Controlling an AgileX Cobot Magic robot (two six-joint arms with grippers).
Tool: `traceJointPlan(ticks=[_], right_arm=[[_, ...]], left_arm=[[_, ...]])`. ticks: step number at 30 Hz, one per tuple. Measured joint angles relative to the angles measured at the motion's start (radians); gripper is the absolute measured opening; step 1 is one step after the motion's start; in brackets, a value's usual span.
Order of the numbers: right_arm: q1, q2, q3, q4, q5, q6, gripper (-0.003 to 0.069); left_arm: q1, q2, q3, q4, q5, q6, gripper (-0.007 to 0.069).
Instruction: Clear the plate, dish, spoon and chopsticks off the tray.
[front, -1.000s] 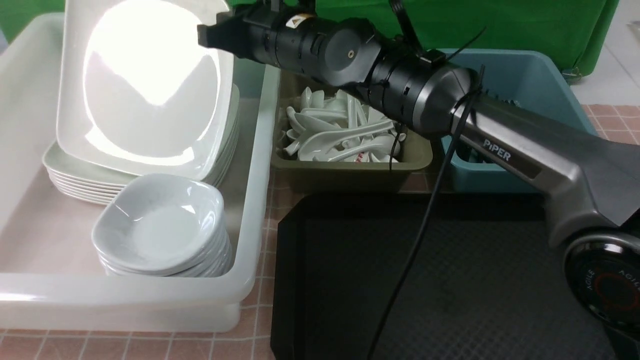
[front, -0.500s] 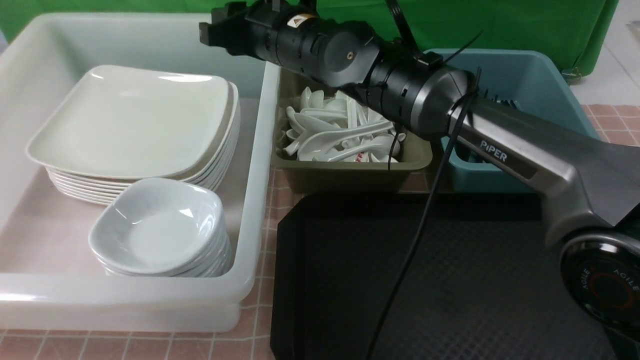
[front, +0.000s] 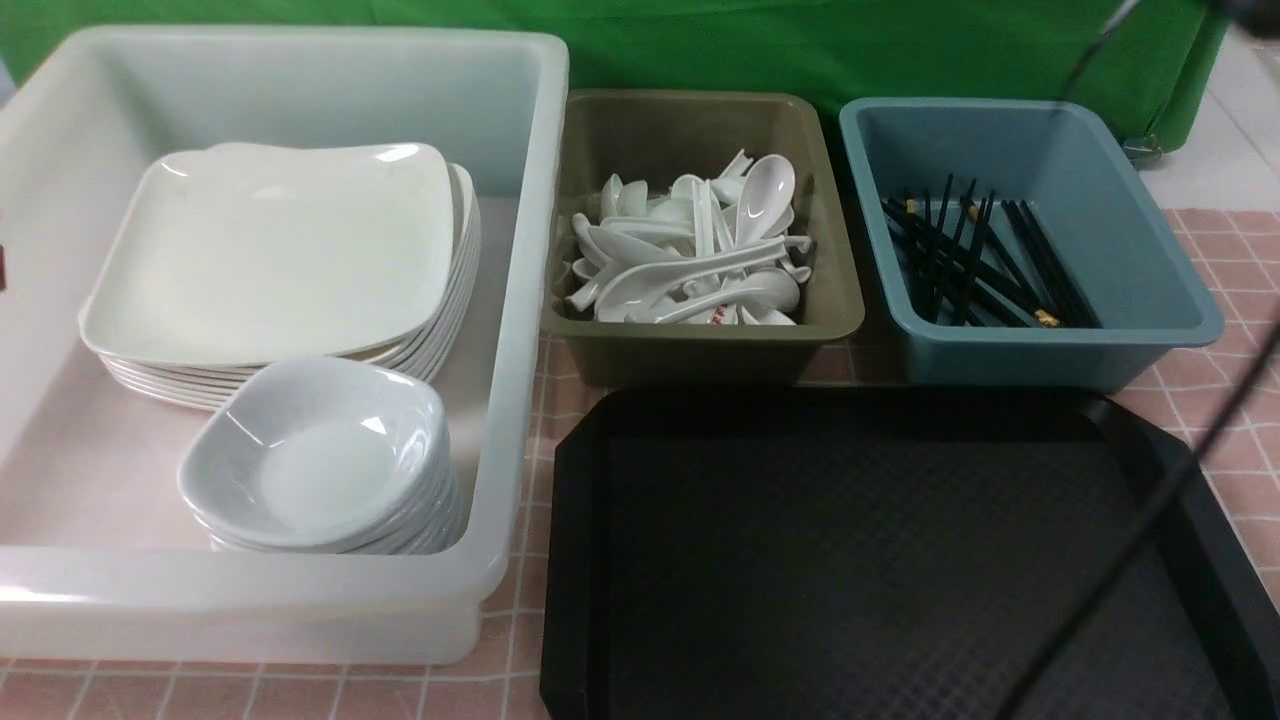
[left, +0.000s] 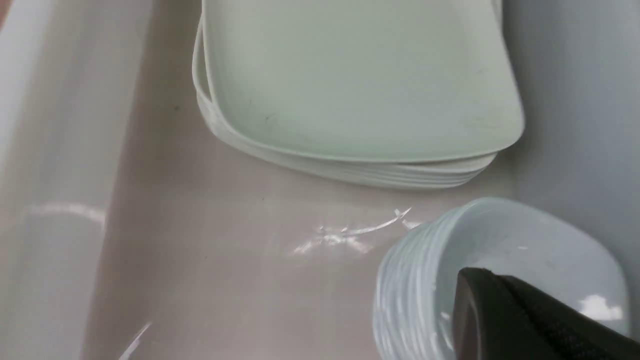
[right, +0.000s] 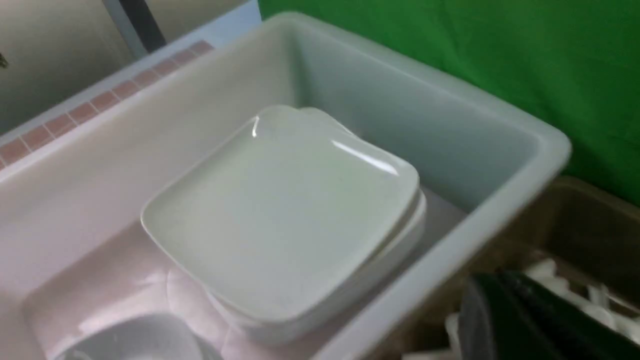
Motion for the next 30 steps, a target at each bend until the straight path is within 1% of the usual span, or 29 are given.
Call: traceJointPlan(ticks=[4, 5, 7, 9, 12, 13, 19, 23, 25, 27, 30], right_arm=[[-0.092, -0.128, -0.005, -0.024, 0.234, 0.014, 0.003], [-0.1, -0.139, -0.006, -0.024, 0.243, 0.014, 0.003], [-0.134, -0.195, -0.007, -0.029, 0.341, 0.011, 0.003], [-0.142, -0.218, -0.007, -0.031, 0.387, 0.004, 0.003], [-0.144, -0.238, -0.008, -0.03, 0.389, -0.009, 0.003], [-0.144, -0.244, -0.008, -0.029, 0.39, -0.016, 0.003], [-0.138, -0.244, -0.008, -0.028, 0.39, -0.019, 0.003], [-0.138, -0.245, -0.008, -0.027, 0.39, -0.019, 0.003], [-0.136, -0.245, -0.008, -0.027, 0.39, -0.018, 0.003], [-0.134, -0.245, -0.008, -0.027, 0.39, -0.006, 0.003], [-0.133, -0.245, -0.008, -0.033, 0.39, 0.019, 0.003]], left_arm=[[0.0, 0.162, 0.0, 0.02, -0.043, 0.0, -0.0001], [0.0, 0.171, 0.0, 0.02, -0.043, 0.0, -0.0001], [0.0, 0.292, -0.019, 0.026, -0.09, 0.0, -0.0001], [0.0, 0.373, -0.046, 0.027, -0.098, 0.0, -0.0001], [0.0, 0.463, -0.085, 0.031, -0.104, 0.0, -0.0001], [0.0, 0.527, -0.117, 0.034, -0.107, 0.0, -0.0001], [0.0, 0.657, -0.196, 0.049, -0.138, 0.0, -0.0001], [0.0, 0.68, -0.24, 0.099, -0.153, -0.016, -0.0001], [0.0, 0.678, -0.274, 0.126, -0.139, -0.055, -0.0001], [0.0, 0.667, -0.297, 0.126, -0.097, -0.062, -0.0001], [0.0, 0.628, -0.308, 0.083, -0.028, -0.052, -0.0001]])
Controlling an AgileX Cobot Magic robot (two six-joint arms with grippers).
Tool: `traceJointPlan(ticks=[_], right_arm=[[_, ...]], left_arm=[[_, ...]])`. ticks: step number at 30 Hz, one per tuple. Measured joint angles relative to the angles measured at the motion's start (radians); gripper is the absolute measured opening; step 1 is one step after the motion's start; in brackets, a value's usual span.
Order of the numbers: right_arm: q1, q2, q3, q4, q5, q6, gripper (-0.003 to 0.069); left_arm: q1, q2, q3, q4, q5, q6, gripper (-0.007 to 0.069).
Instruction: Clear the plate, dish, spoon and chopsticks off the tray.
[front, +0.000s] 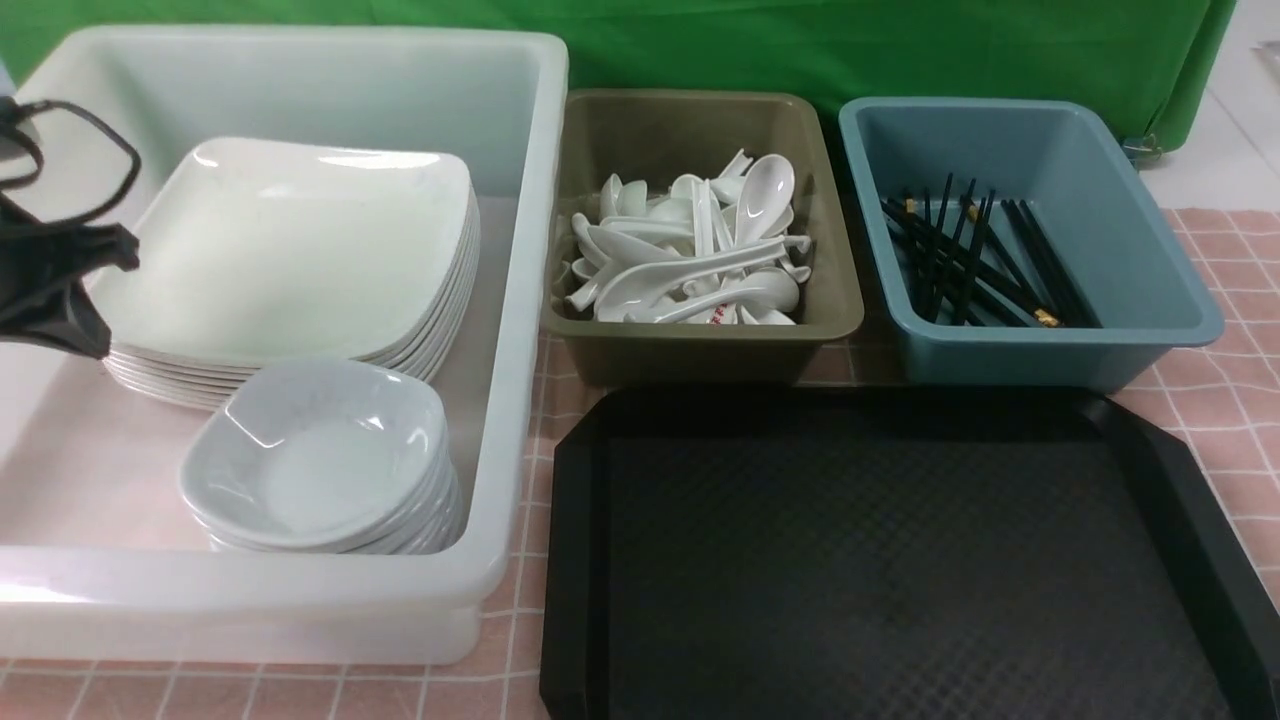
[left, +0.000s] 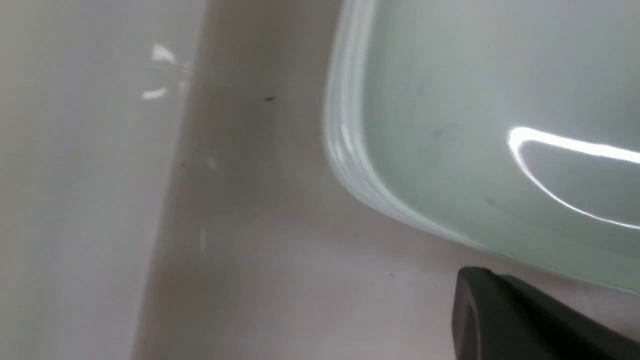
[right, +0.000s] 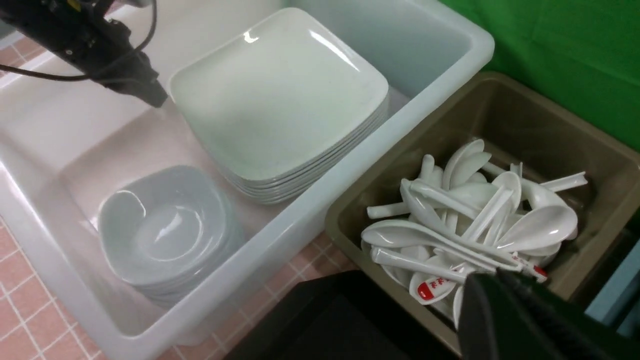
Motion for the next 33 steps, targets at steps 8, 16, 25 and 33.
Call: traceJointPlan(ticks=[8, 16, 25, 33], right_arm=[[0.005, -0.121, 0.029, -0.318, 0.001, 0.254, 0.003], [0.005, -0.582, 0.394, -0.581, -0.011, 0.417, 0.003], [0.005, -1.222, 1.133, -0.667, -0.481, 0.553, 0.003], [0.005, -1.687, 1.691, -0.669, -0.811, 0.676, 0.0031]], left_arm=[[-0.111, -0.287, -0.001, -0.087, 0.027, 0.08, -0.0001], [-0.429, -0.744, -0.002, -0.104, 0.027, 0.126, -0.0001], [-0.605, -1.127, 0.156, -0.035, 0.006, 0.031, -0.0001], [-0.607, -1.517, 0.655, 0.087, -0.199, -0.123, -0.0001]])
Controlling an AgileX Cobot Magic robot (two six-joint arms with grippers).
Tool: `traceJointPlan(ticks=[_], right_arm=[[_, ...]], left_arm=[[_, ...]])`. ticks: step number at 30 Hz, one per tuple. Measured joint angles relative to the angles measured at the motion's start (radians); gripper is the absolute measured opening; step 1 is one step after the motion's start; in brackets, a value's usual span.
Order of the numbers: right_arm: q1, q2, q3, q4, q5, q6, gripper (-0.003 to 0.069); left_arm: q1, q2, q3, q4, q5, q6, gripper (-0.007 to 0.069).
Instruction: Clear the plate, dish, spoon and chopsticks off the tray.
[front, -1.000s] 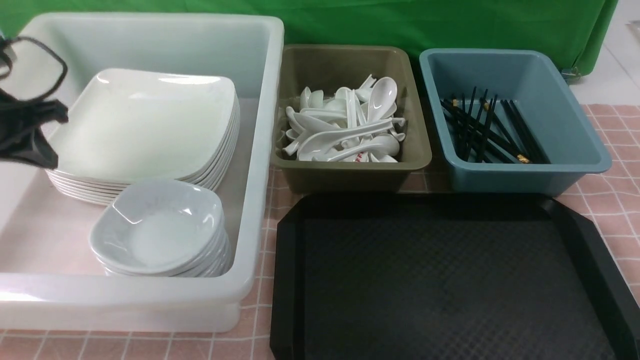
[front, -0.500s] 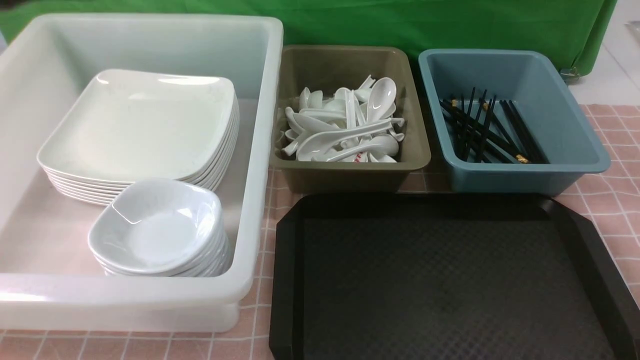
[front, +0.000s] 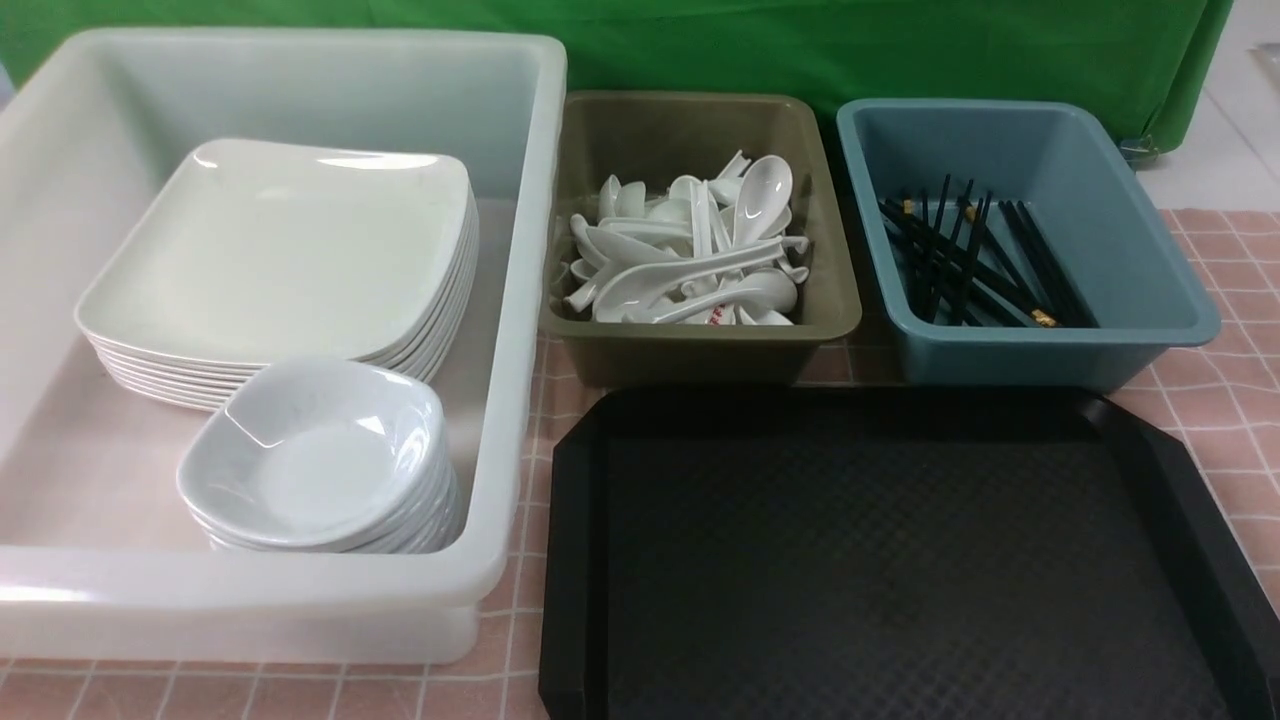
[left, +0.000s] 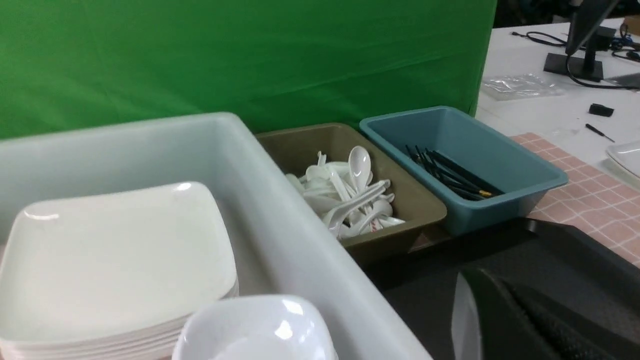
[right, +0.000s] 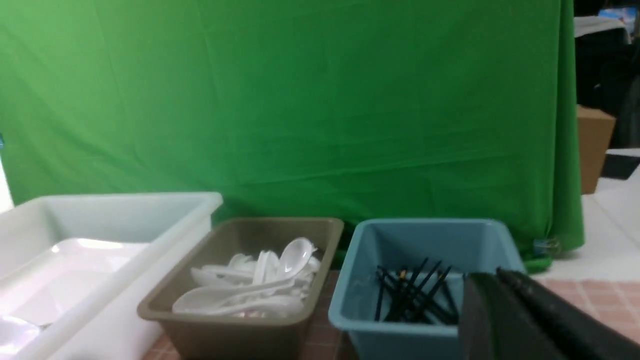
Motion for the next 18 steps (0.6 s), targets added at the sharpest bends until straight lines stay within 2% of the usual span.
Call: traceJointPlan(ticks=[3, 8, 12, 18], right_arm=[[0.002, -0.011, 0.099, 0.005, -0.017, 0.017, 0.0036], [0.002, -0.001, 0.136, 0.01, -0.038, 0.026, 0.0065], [0.002, 0.0, 0.136, 0.01, -0.045, 0.026, 0.0086], [0.002, 0.0, 0.136, 0.01, -0.048, 0.026, 0.0102]], left_arm=[[0.0, -0.103, 0.195, -0.007, -0.113, -0.01, -0.0001], [0.0, -0.163, 0.404, -0.059, -0.303, -0.013, -0.0001], [0.0, -0.163, 0.476, -0.088, -0.381, -0.013, -0.0001], [0.0, -0.163, 0.491, -0.091, -0.383, -0.013, -0.0001]])
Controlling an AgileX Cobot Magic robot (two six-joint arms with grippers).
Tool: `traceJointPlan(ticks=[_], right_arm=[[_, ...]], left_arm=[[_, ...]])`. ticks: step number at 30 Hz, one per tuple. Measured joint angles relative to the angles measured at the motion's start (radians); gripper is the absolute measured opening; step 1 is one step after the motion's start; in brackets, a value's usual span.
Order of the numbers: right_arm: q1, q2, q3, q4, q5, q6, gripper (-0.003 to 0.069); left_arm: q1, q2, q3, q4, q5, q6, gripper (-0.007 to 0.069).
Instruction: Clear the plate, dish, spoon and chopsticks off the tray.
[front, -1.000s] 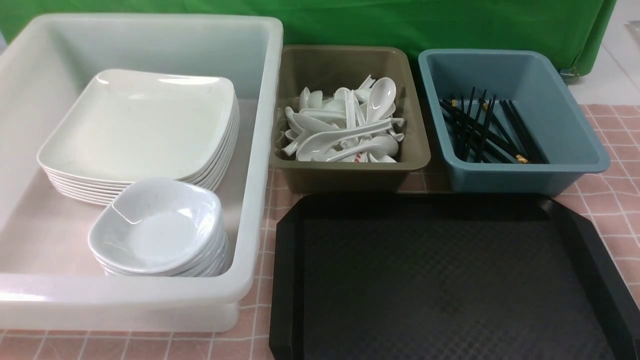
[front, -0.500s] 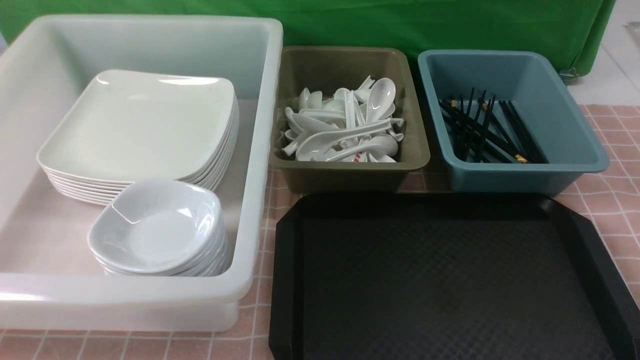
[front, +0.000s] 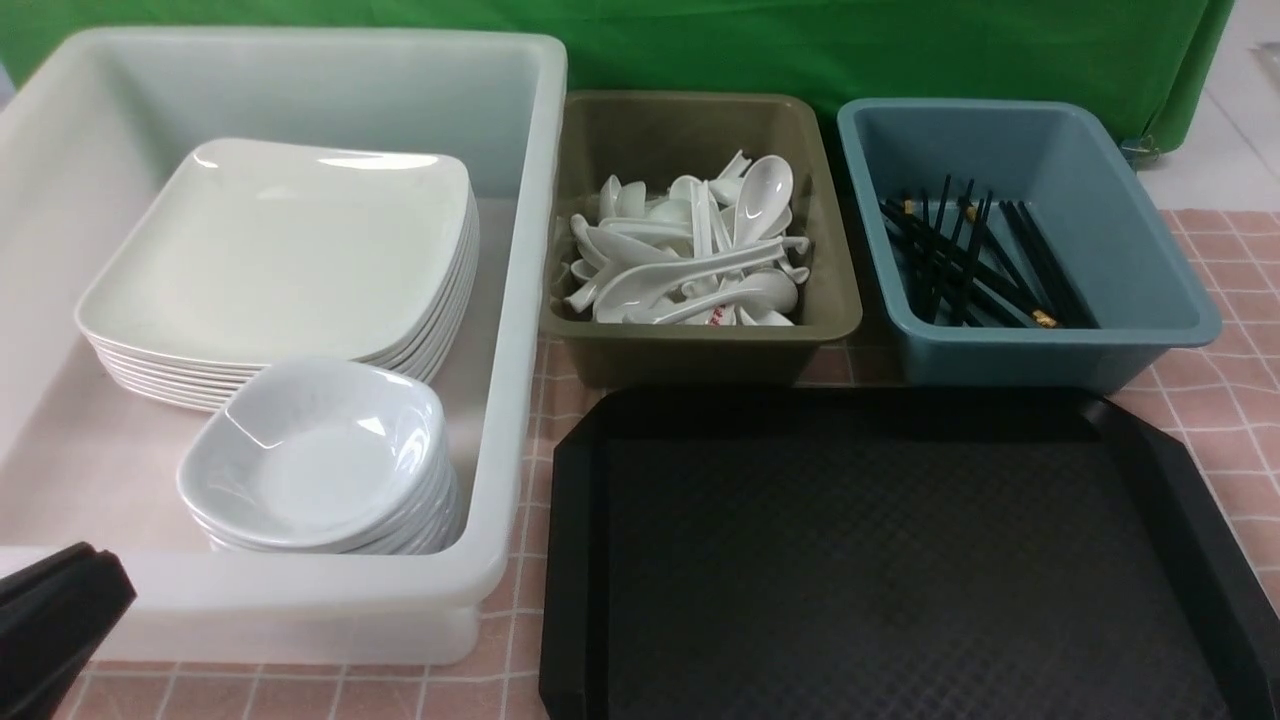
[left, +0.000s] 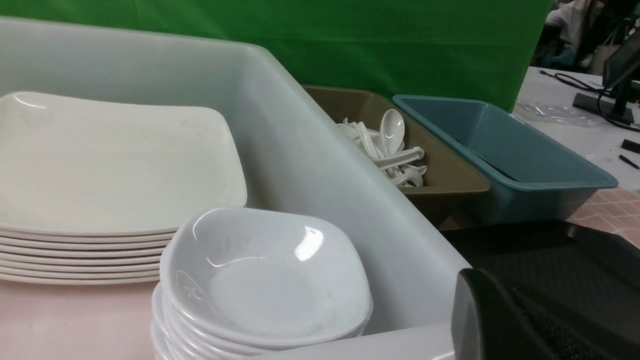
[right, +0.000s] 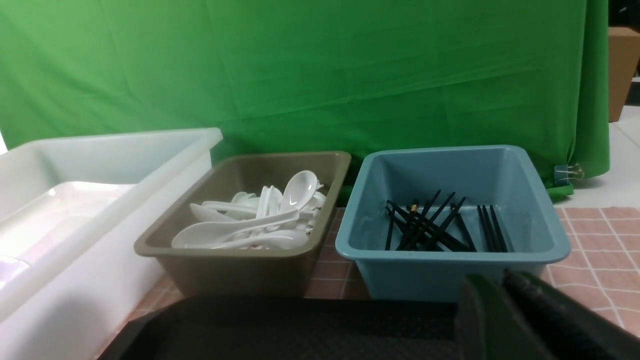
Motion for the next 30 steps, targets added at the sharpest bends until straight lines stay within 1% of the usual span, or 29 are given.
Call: traceJointPlan(ticks=[3, 11, 13, 14, 16, 18, 20, 23, 24, 25, 26, 27, 30], right_arm=[[0.0, 0.0, 0.0, 0.001, -0.003, 0.0, 0.0116], [0.0, 0.0, 0.0, 0.001, -0.003, 0.0, 0.0126], [0.0, 0.0, 0.0, 0.001, -0.003, 0.0, 0.0129], [0.0, 0.0, 0.0, 0.001, -0.003, 0.0, 0.0133], [0.0, 0.0, 0.0, 0.001, -0.003, 0.0, 0.0134], [0.0, 0.0, 0.0, 0.001, -0.003, 0.001, 0.0135], [0.0, 0.0, 0.0, 0.001, -0.003, 0.001, 0.0136], [0.0, 0.0, 0.0, 0.001, -0.003, 0.001, 0.0146], [0.0, 0.0, 0.0, 0.001, -0.003, 0.001, 0.015], [0.0, 0.0, 0.0, 0.001, -0.003, 0.001, 0.0151], [0.0, 0.0, 0.0, 0.001, -0.003, 0.001, 0.0157], [0.0, 0.0, 0.0, 0.001, -0.003, 0.001, 0.0161], [0.0, 0.0, 0.0, 0.001, -0.004, 0.001, 0.0166]], left_arm=[[0.0, 0.0, 0.0, 0.0, 0.0, 0.0, -0.0001], [0.0, 0.0, 0.0, 0.0, 0.0, 0.0, -0.0001], [-0.001, 0.0, 0.0, 0.013, -0.003, 0.003, -0.0001], [-0.001, 0.0, 0.0, 0.055, -0.011, 0.009, -0.0001], [0.001, -0.002, 0.0, 0.085, -0.016, 0.011, -0.0001], [0.034, -0.018, 0.009, 0.137, -0.045, 0.015, -0.0001], [0.064, -0.031, 0.025, 0.151, -0.076, 0.023, -0.0001], [0.176, -0.091, 0.124, 0.166, -0.184, 0.045, -0.0001], [0.204, -0.107, 0.159, 0.168, -0.218, 0.048, -0.0001], [0.204, -0.109, 0.166, 0.168, -0.218, 0.048, -0.0001], [0.236, -0.12, 0.216, 0.169, -0.249, 0.05, -0.0001], [0.259, -0.125, 0.251, 0.169, -0.256, 0.05, -0.0001], [0.269, -0.126, 0.267, 0.178, -0.219, 0.053, -0.0001]])
